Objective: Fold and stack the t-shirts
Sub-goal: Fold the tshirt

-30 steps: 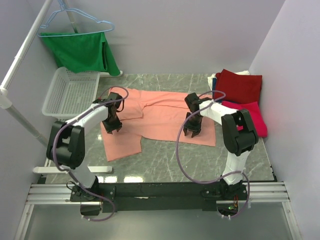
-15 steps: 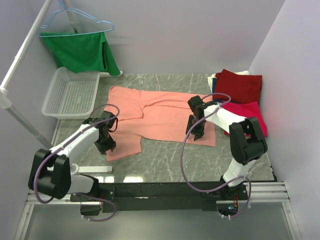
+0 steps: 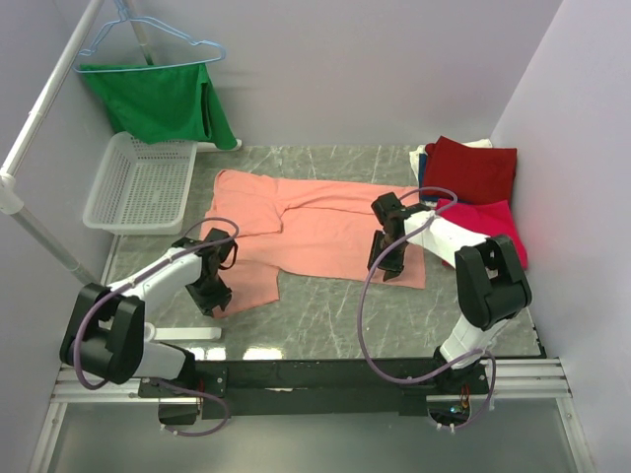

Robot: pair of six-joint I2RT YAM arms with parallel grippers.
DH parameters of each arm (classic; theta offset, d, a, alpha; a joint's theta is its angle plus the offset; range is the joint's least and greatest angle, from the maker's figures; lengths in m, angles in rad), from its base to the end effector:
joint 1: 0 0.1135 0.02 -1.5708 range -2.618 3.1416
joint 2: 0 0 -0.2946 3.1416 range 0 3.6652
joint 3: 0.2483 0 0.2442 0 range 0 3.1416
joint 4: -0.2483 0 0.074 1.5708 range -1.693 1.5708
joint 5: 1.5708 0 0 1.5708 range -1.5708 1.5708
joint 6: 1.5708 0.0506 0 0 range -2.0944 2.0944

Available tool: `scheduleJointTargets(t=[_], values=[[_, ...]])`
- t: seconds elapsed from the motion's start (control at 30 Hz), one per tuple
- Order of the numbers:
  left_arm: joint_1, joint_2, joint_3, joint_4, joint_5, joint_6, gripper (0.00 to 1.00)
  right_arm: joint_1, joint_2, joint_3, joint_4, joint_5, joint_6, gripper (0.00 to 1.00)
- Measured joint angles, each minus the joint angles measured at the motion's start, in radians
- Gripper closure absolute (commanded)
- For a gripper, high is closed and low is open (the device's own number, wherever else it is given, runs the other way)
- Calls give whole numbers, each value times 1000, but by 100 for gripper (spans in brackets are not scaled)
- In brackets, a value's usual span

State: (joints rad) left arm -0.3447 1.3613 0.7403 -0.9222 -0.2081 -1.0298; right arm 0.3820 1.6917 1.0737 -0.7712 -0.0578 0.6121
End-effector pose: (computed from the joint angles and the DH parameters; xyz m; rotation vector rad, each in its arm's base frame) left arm 0.1820 -0.0542 0.1893 -1.0052 2.8061 0.2145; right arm 0.2826 0.1167 0.1952 0.3368 2.9835 0.2066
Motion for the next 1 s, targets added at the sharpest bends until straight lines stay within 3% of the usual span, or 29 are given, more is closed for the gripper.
scheduleJointTargets(t=[0.47,0.6,0.7,1.0], values=[[-33,77,-2,19,-15,-30,61,0,-10,-1,0,-2,-1,54],[-42,79,-1,27,-19,-34,77,0,-17,-1,0,-2,-1,54],[-48,81,0,39,-14,-39,97,0,-22,-2,0,0,-3,54],[-53,82,2,48,-8,-39,99,-6,-29,-3,-1,5,-4,54]])
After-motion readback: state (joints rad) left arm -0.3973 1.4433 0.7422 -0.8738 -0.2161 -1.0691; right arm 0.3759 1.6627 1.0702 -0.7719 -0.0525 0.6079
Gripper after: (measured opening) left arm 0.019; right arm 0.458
